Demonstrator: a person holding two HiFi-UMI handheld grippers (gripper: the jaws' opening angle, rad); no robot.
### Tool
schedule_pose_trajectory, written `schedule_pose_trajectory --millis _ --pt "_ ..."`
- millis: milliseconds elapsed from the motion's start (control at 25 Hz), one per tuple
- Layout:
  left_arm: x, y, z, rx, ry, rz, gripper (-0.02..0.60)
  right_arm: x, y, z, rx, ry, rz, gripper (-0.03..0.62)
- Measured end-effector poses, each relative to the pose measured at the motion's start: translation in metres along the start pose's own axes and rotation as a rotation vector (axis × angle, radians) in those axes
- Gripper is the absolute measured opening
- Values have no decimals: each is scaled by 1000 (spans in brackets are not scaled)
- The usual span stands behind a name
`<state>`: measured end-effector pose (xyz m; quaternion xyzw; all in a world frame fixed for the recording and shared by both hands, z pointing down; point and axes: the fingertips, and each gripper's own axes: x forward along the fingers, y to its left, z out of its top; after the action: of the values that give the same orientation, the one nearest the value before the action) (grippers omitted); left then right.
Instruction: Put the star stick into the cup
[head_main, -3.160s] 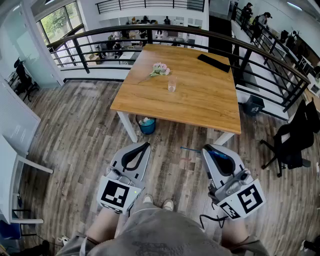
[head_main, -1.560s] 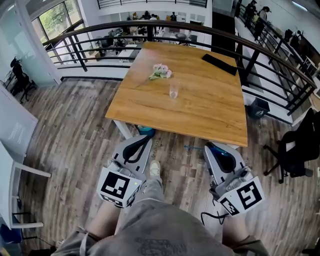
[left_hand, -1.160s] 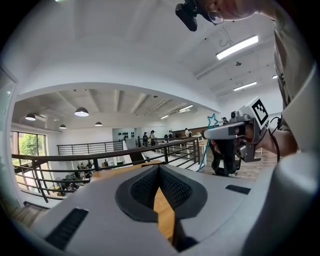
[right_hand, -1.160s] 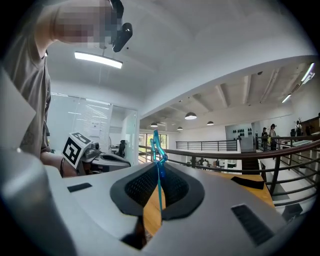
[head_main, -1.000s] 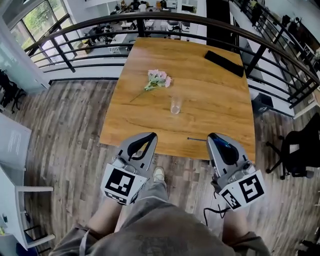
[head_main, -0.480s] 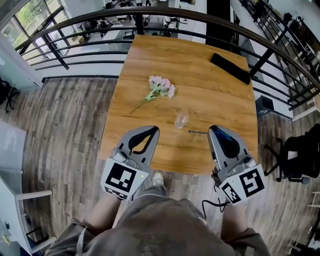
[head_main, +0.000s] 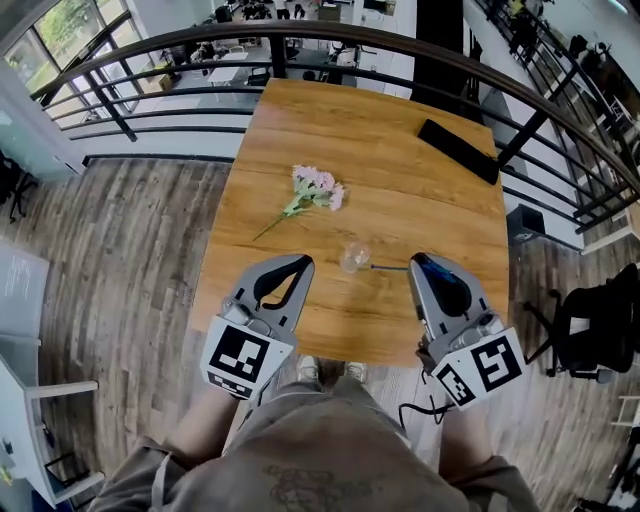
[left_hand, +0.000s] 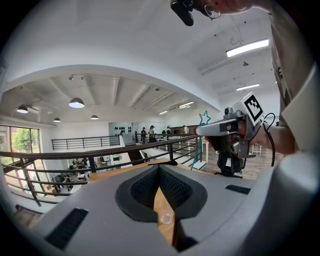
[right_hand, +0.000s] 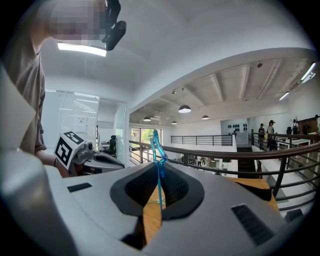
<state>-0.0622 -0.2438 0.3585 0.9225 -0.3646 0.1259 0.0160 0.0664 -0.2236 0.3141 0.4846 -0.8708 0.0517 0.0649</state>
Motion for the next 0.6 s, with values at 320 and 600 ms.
schedule_pose_trajectory --millis 320,600 --pt "13 -8 14 31 -4 38 15 3 -13 6 -22 -15 54 41" --pt "28 7 29 69 -25 104 15 24 -25 10 -36 -32 99 41"
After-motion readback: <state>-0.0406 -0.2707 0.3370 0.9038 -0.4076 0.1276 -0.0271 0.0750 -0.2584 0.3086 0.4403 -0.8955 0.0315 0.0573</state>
